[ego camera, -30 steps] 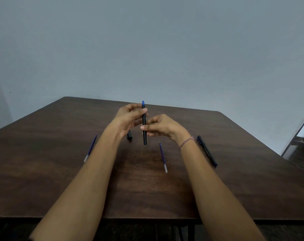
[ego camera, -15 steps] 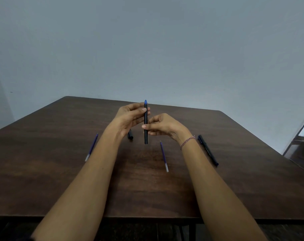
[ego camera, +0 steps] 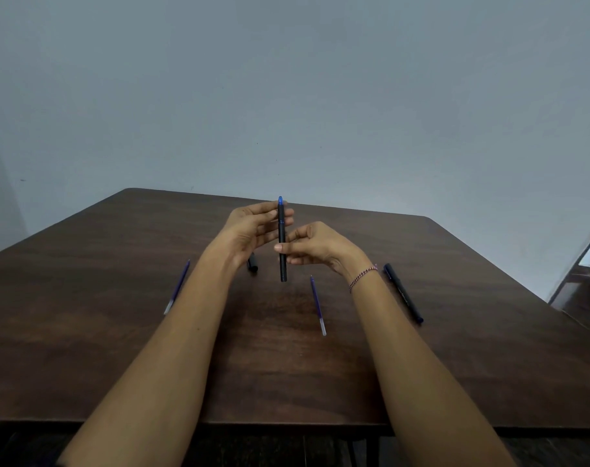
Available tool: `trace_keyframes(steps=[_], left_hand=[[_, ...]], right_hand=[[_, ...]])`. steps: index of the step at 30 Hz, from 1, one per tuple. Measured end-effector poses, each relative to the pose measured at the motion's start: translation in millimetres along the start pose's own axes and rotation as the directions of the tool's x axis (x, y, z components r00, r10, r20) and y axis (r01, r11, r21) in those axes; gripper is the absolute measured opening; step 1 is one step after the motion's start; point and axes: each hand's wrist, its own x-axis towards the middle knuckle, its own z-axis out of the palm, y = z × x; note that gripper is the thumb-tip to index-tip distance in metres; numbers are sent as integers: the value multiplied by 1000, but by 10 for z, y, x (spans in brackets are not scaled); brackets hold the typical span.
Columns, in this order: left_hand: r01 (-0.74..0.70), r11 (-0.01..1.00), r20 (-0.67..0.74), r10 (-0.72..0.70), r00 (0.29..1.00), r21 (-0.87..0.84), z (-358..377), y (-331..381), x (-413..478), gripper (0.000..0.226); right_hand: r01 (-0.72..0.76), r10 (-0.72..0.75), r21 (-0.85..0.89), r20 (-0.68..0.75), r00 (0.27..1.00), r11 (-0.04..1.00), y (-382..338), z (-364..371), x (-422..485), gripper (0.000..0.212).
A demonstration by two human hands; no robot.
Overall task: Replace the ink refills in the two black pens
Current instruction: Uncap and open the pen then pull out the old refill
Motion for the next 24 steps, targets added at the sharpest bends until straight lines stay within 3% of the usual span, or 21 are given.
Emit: trace_keyframes(steps=[9,17,24], left_hand=[[-58,998,-118,56,991,-14,23,-6,-28,17],[8,1000,-27,-8,1000,-2,9,5,-12,20],[-12,1000,-44,13,999,5,-6,-1,-23,15]], right_hand=[[-17,17,-25,3,1000,1000,-8,15,0,21],[-15,14,-21,-14,1000,1000,-10,-20,6,16],[-9,9,-12,-7,1000,1000,-13,-7,4,13]])
